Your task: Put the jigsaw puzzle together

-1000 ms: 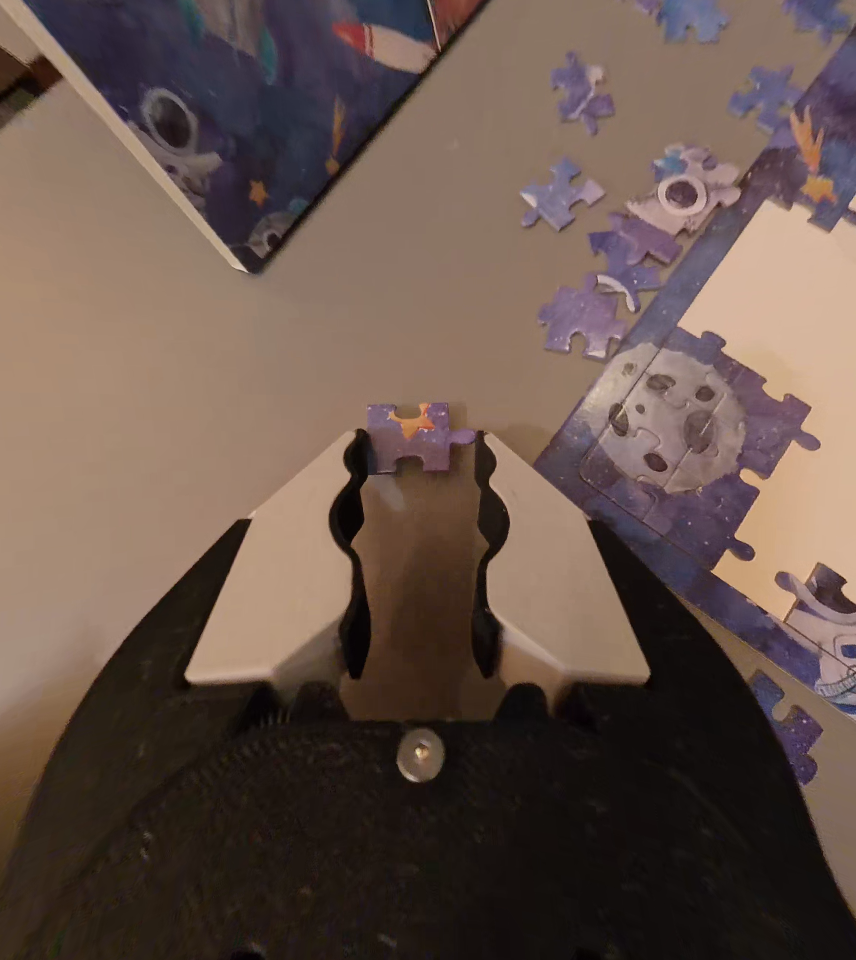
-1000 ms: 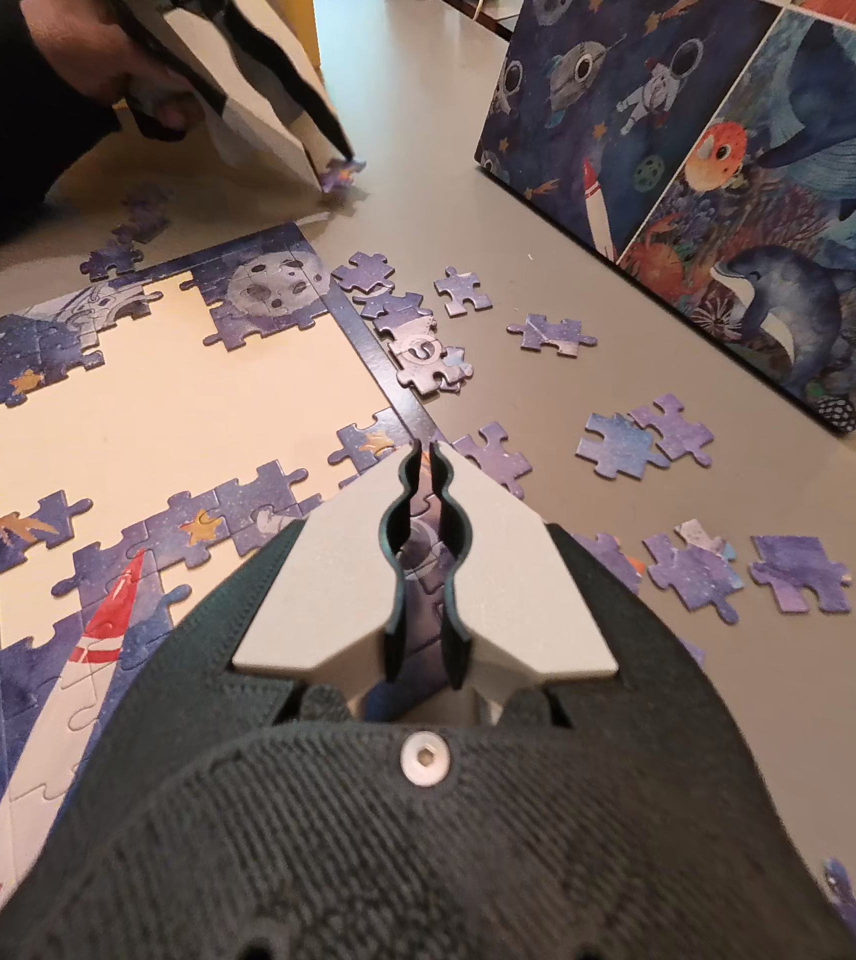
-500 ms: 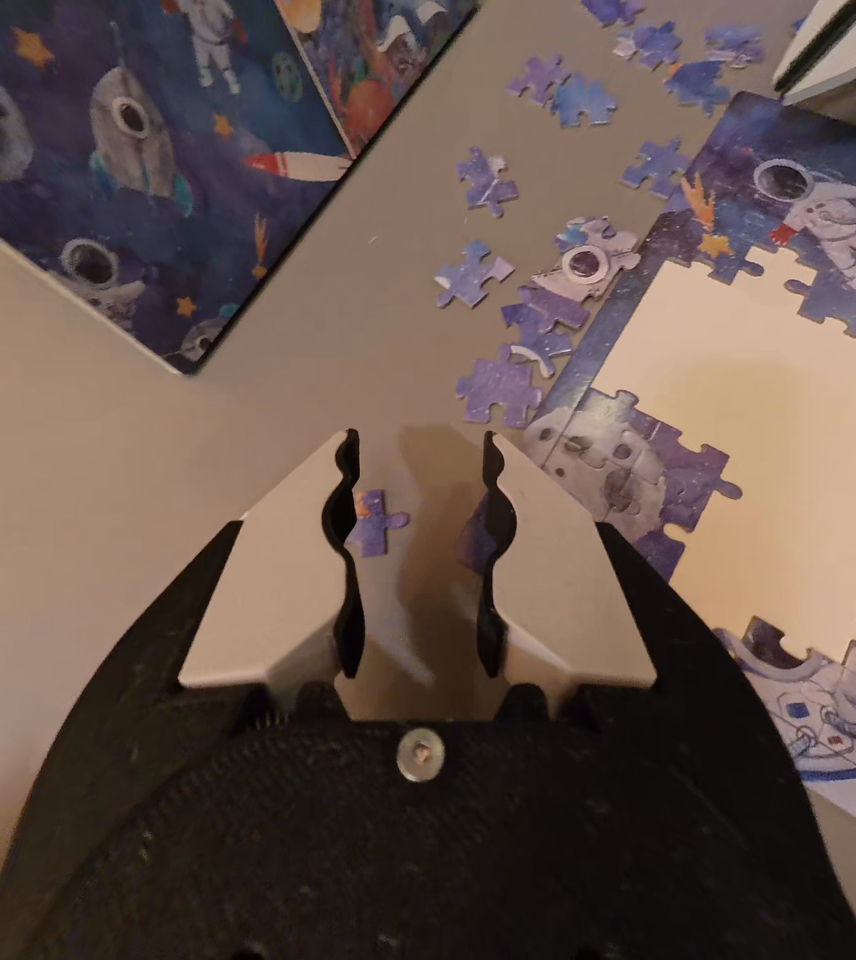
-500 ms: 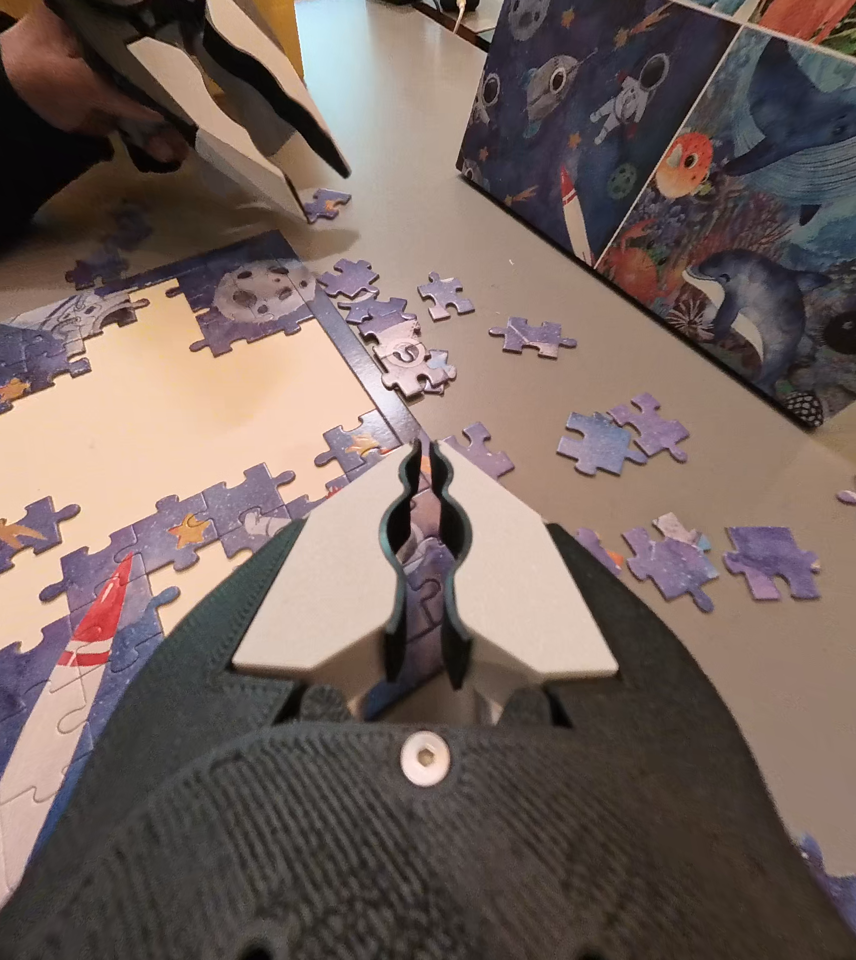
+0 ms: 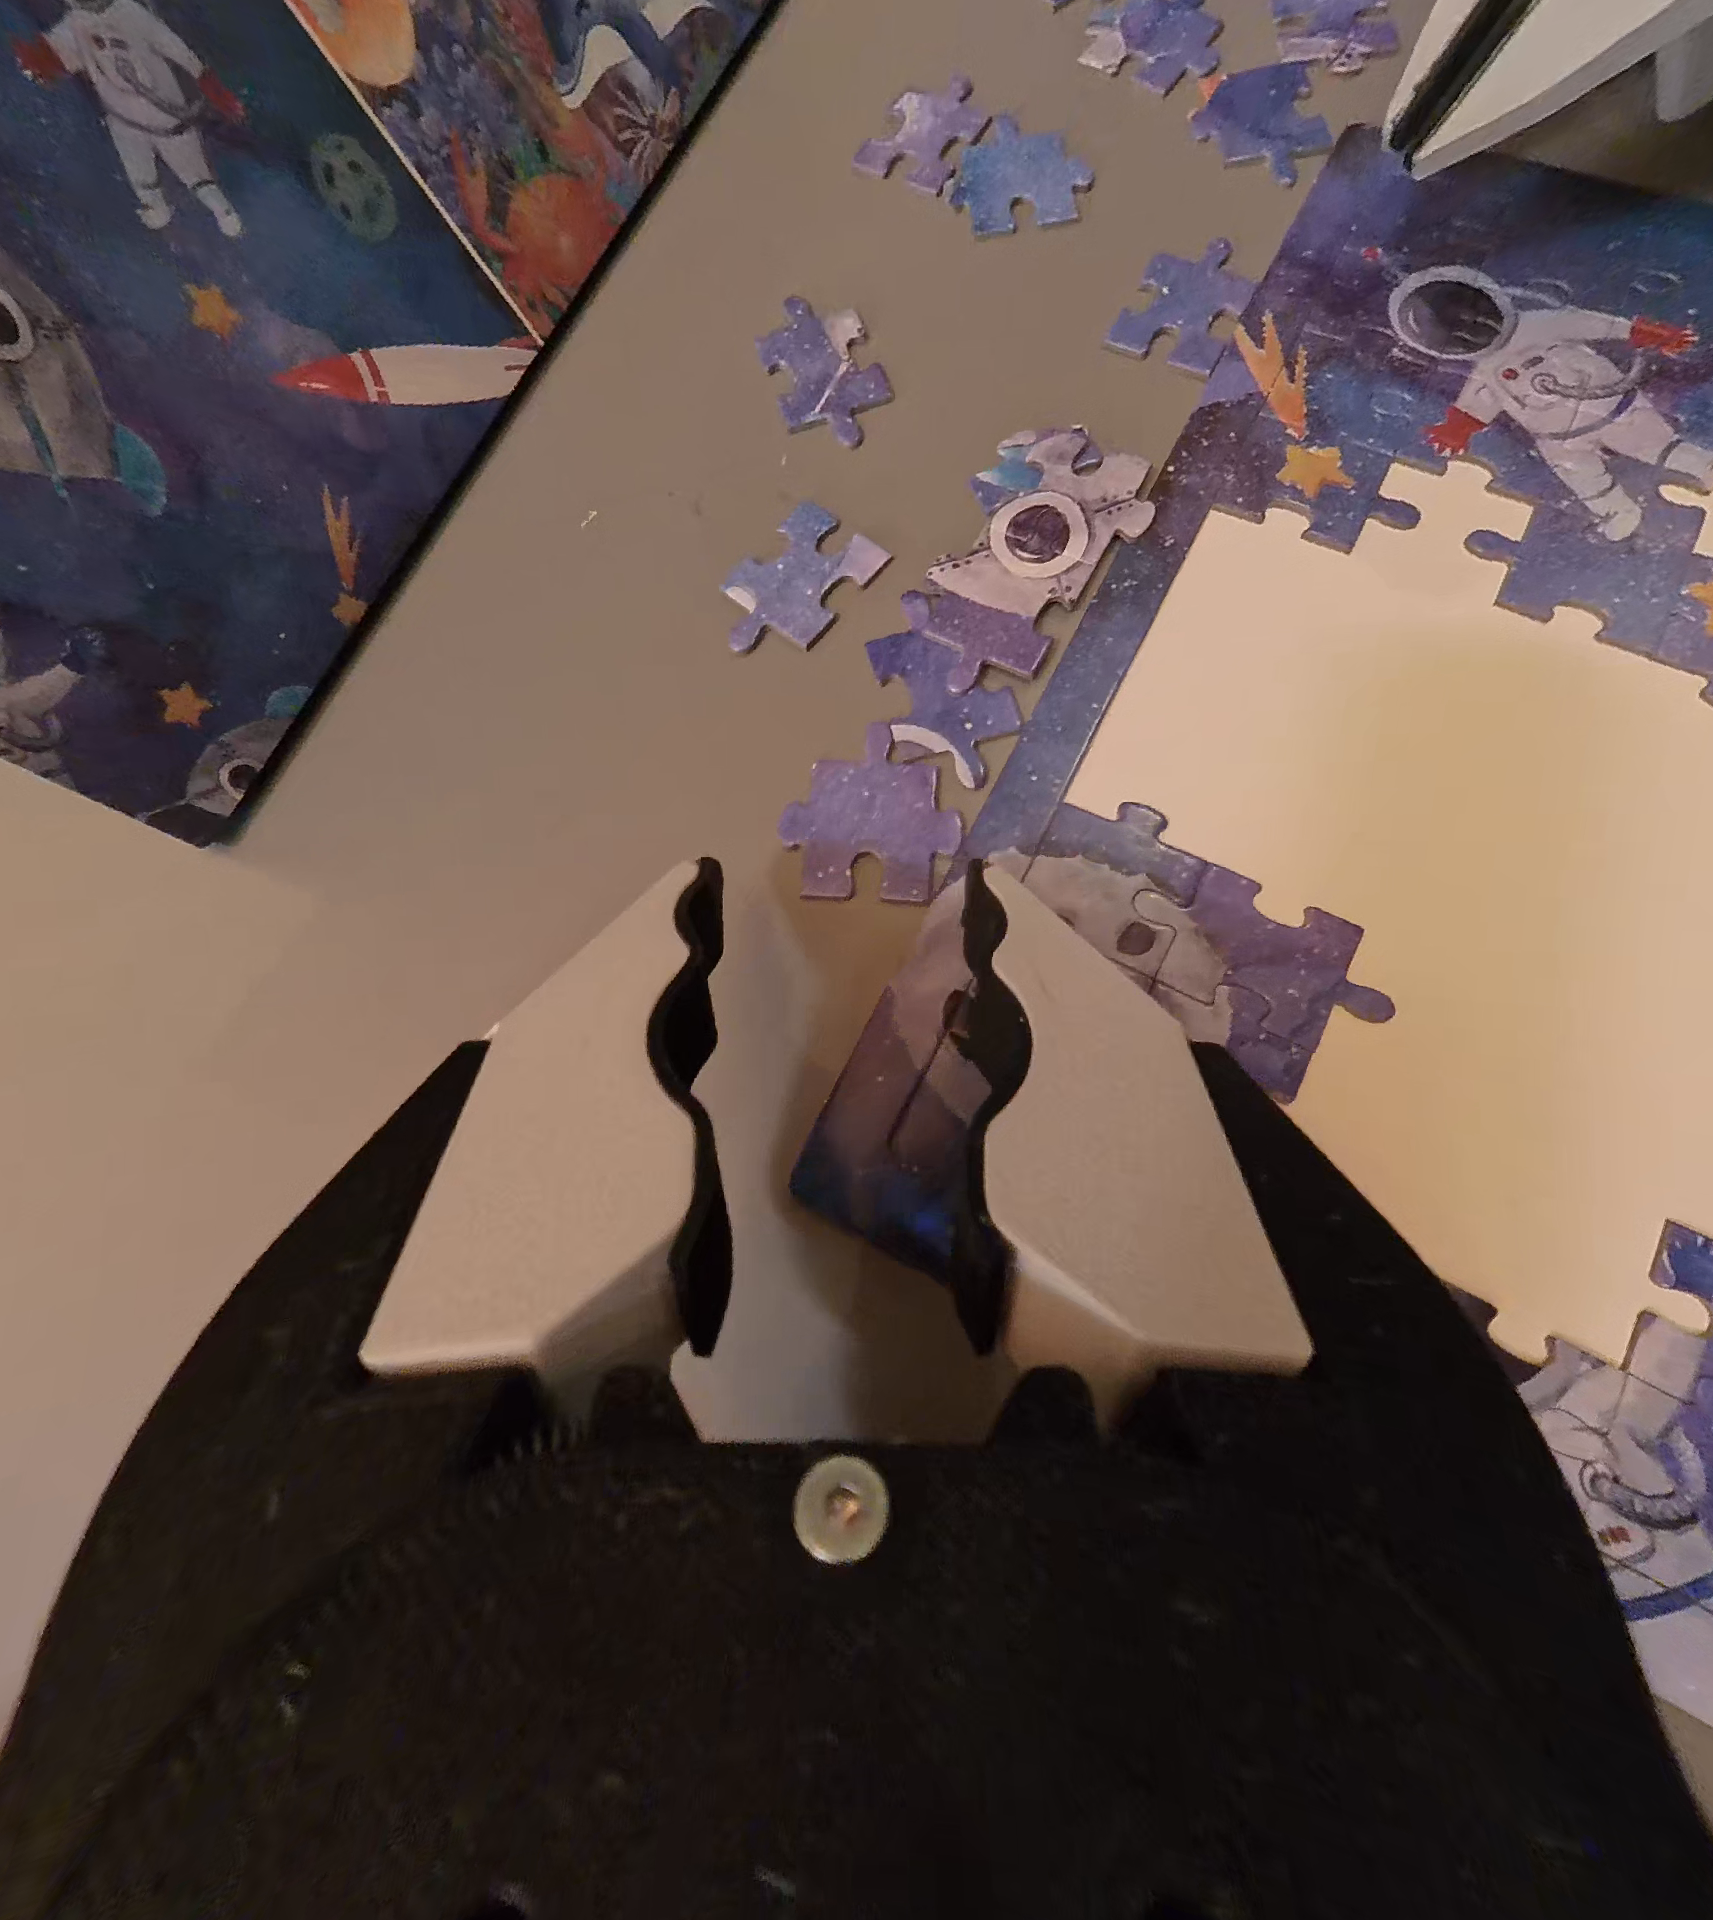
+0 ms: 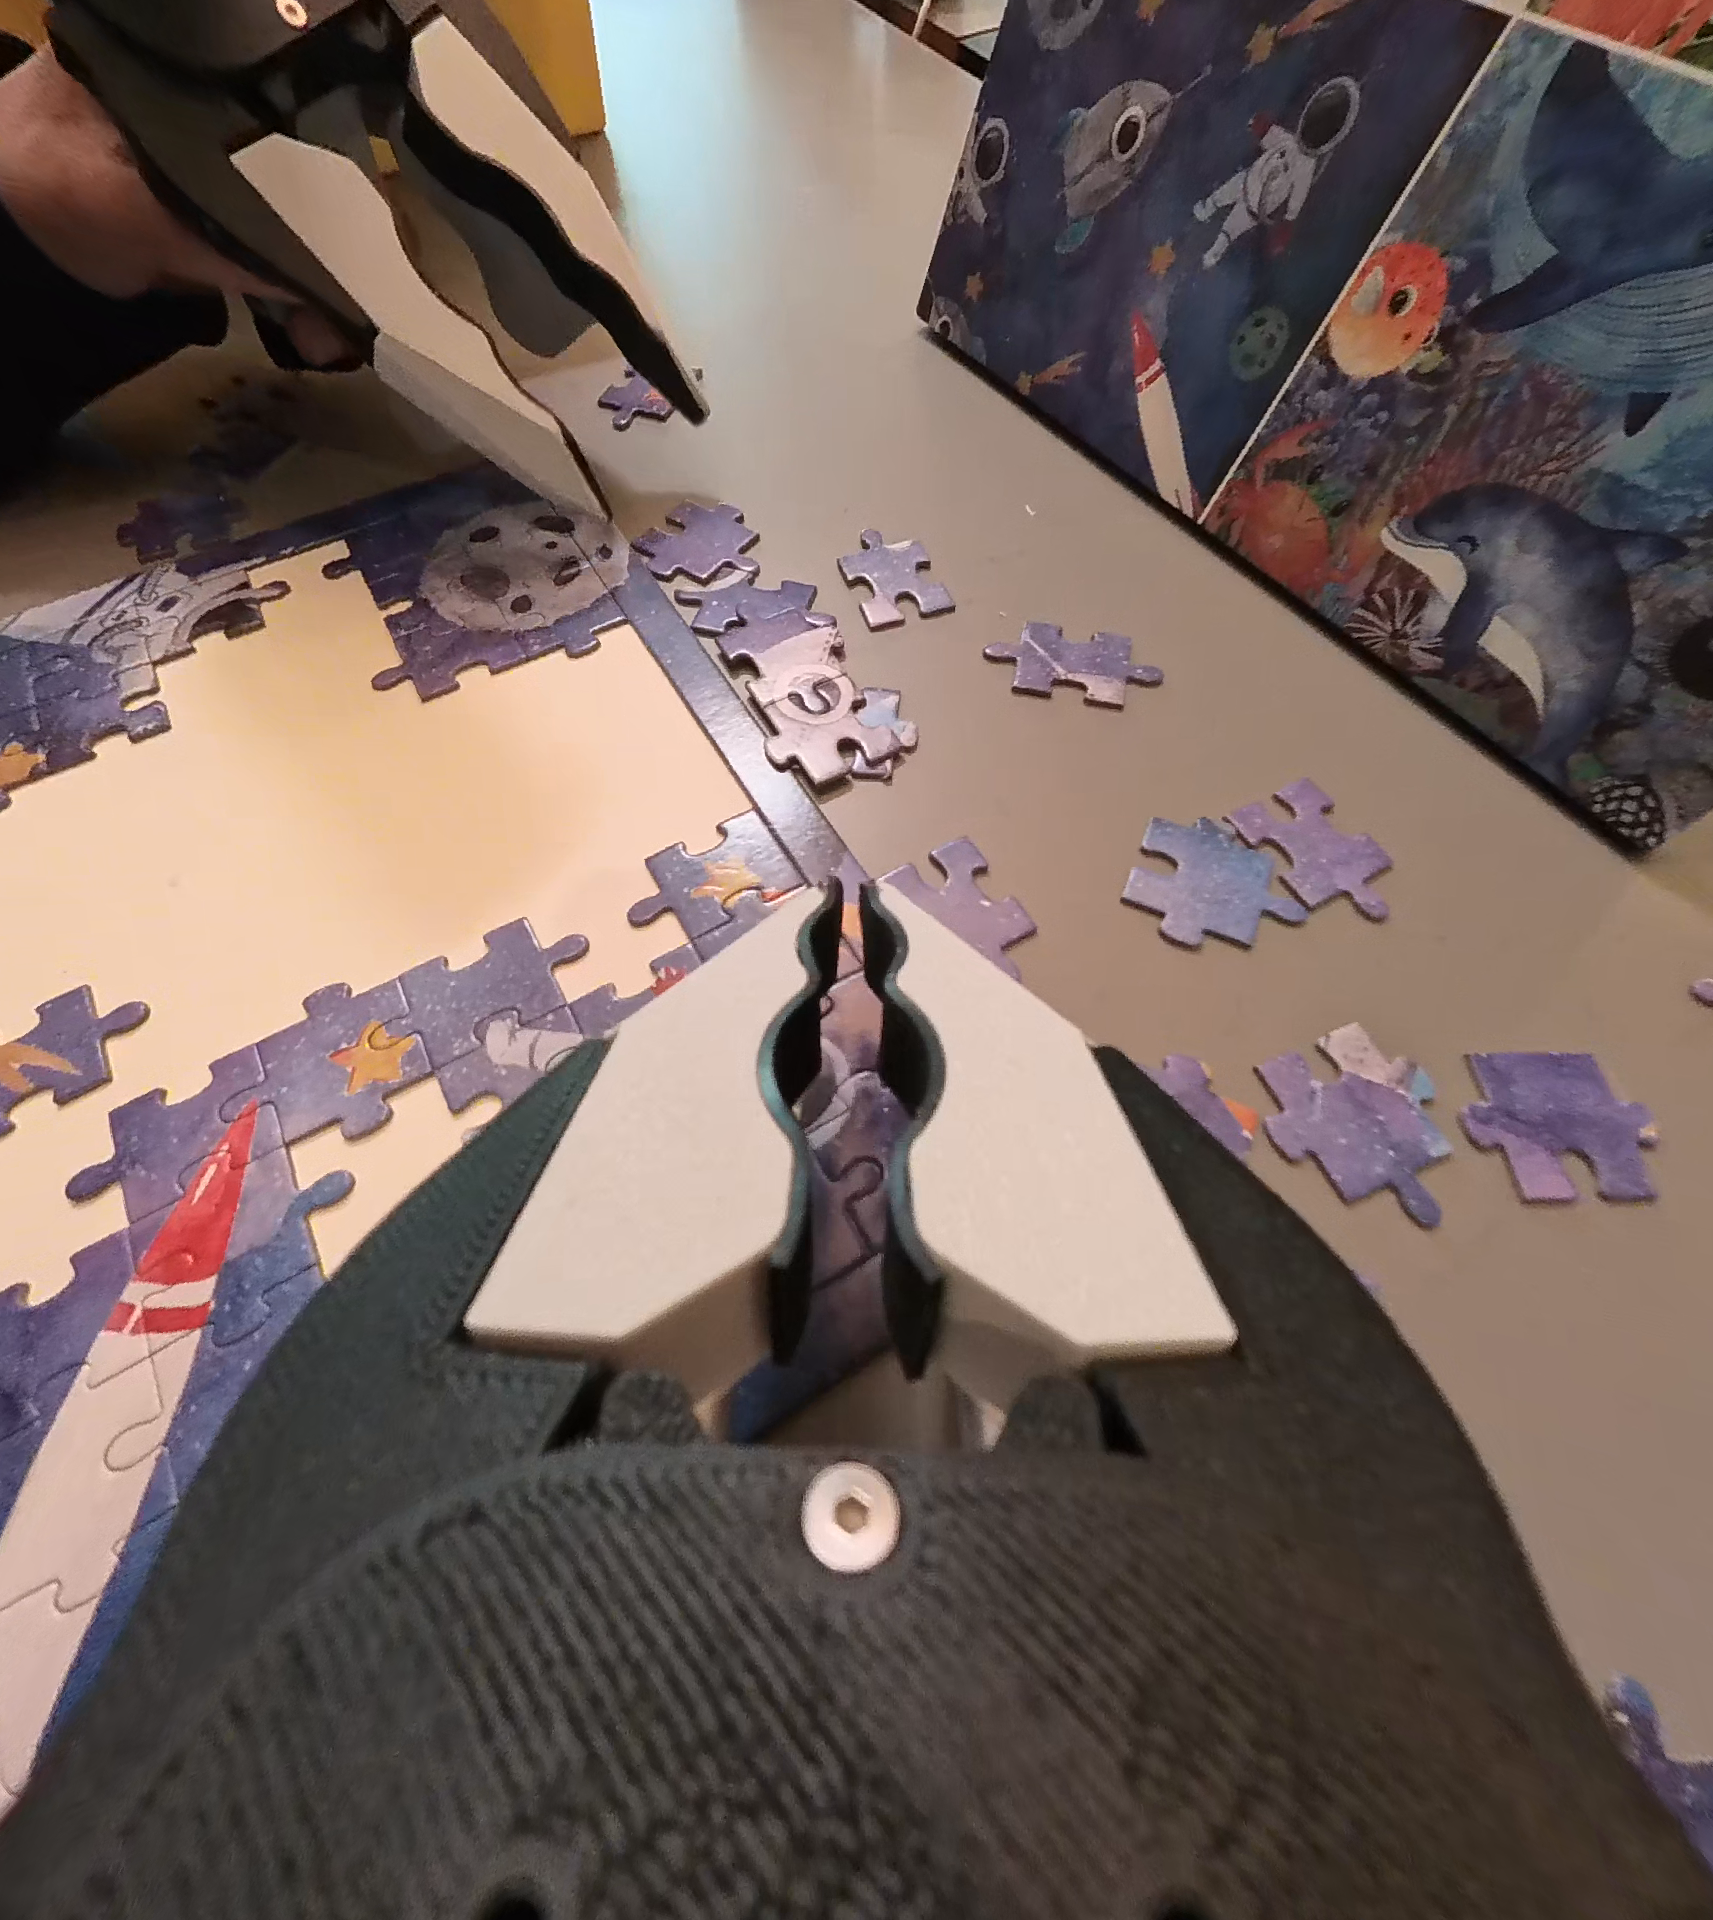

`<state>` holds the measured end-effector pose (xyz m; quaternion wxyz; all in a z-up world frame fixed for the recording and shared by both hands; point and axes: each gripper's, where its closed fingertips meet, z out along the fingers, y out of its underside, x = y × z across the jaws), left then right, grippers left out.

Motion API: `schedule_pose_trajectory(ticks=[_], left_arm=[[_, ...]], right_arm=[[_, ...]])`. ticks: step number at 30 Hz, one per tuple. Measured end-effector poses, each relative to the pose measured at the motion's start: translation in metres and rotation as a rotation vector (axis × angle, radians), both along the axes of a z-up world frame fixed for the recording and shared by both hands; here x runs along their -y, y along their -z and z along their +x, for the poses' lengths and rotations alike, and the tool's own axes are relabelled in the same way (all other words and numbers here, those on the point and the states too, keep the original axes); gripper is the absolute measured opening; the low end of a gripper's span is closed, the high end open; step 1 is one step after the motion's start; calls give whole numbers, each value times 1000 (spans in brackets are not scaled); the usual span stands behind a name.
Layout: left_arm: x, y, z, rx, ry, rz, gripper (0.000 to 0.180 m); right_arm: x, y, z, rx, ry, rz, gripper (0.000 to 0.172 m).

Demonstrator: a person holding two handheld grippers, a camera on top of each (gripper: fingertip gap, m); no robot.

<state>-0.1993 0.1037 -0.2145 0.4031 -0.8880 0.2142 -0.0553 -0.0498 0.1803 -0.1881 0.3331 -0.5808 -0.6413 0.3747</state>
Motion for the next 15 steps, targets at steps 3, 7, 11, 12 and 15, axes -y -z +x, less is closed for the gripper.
schedule_pose_trajectory(ticks=[3, 7, 11, 12, 15], left_arm=[[1, 3, 2, -13, 9, -8, 45], [1, 2, 3, -15, 12, -6, 44], [2, 4, 4, -19, 15, -15, 41], [2, 5, 3, -22, 15, -18, 41], [2, 5, 4, -24, 16, -19, 40]], right_arm=[[-2, -2, 1, -5, 8, 4, 2], [-4, -4, 1, -13, 15, 8, 2], [-3, -4, 1, -11, 13, 13, 2], [-3, -4, 1, -10, 13, 15, 3], [-3, -3, 1, -8, 13, 23, 3]])
